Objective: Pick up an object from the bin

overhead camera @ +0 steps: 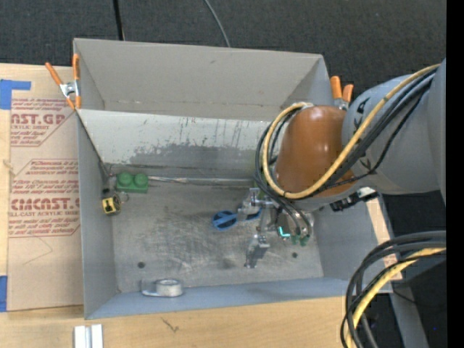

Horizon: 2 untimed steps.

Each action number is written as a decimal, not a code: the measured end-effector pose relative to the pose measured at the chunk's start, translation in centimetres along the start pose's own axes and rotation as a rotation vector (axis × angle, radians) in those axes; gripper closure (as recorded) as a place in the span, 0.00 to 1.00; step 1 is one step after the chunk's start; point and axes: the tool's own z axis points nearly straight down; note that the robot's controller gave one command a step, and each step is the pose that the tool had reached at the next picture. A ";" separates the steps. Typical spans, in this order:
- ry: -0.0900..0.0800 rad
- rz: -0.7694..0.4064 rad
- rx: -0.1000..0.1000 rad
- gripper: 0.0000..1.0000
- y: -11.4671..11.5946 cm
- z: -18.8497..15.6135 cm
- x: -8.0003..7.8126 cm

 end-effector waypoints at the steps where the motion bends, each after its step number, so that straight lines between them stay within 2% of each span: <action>1: -0.009 -0.123 -0.001 0.00 -2.3 5.9 -8.7; 2: -0.012 -0.069 0.000 0.00 -1.9 2.9 -8.7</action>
Offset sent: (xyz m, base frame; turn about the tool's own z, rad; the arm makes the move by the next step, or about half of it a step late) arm 0.0835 -0.0237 -0.0607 -0.1207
